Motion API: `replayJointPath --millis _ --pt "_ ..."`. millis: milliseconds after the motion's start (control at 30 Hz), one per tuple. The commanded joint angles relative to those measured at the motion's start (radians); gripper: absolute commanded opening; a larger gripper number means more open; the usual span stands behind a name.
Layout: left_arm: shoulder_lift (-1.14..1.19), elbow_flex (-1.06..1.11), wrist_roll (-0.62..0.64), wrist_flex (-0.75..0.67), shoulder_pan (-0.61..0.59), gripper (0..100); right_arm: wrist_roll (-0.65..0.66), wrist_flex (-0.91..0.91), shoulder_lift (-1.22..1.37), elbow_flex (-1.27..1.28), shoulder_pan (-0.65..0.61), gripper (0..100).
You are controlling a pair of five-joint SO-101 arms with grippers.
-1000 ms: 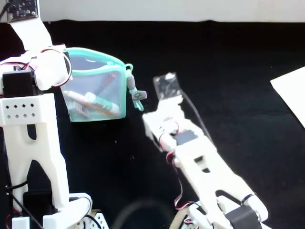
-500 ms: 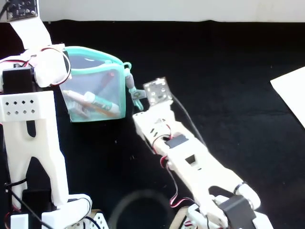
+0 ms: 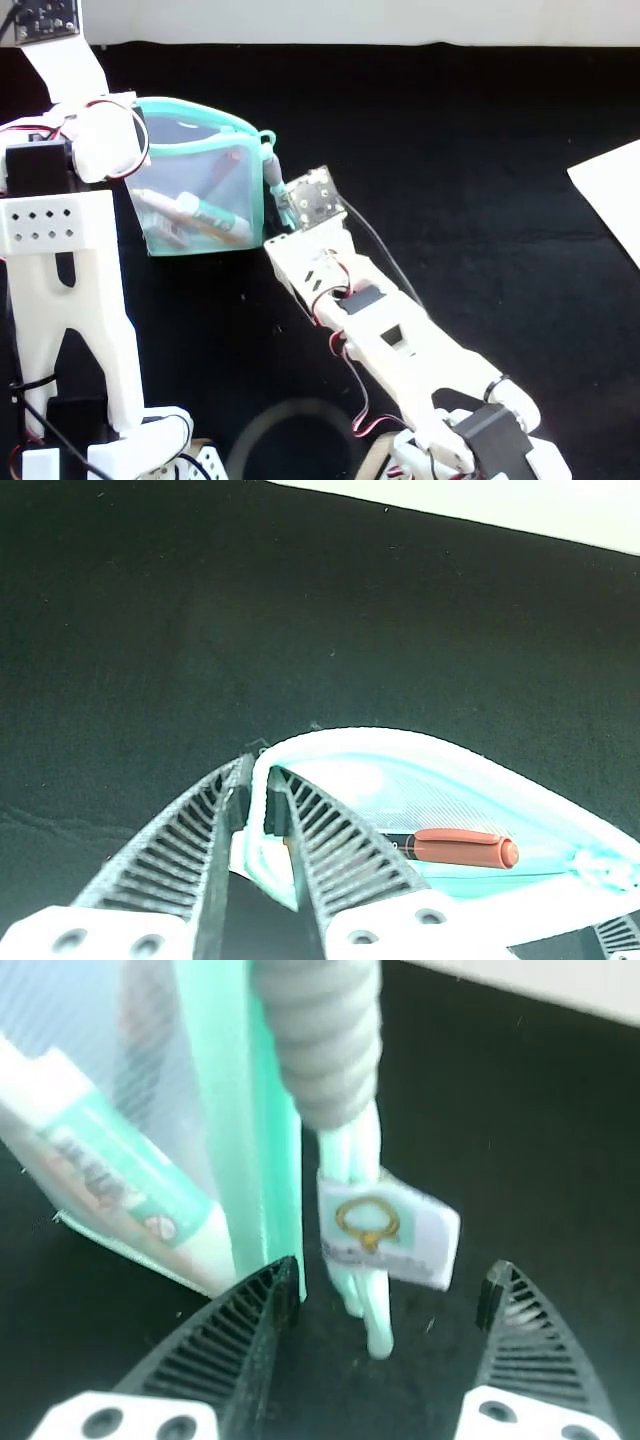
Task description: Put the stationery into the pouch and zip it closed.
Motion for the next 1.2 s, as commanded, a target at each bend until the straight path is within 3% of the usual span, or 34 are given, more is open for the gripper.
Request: replayJointPath --millis 0,133,333,667,1167 --pt "0.03 0.025 0.009 0.003 0.004 1 0.063 -0.047 0.036 -0.022 0.028 28.9" --pt "0.03 0.025 0.009 0.003 0.004 1 0.091 -0.102 0.111 -0.024 0.045 25.2" --pt "0.033 0.025 0.009 0.003 0.004 1 0.091 -0.097 0.07 -0.019 0.056 0.4" --pt "0.038 0.025 0.011 0.003 0.004 1 0.058 0.237 -0.059 -0.068 0.16 0.5" --pt "0.035 0.028 0.011 0.003 0.005 1 -0.18 0.438 -0.163 -0.389 0.421 0.5"
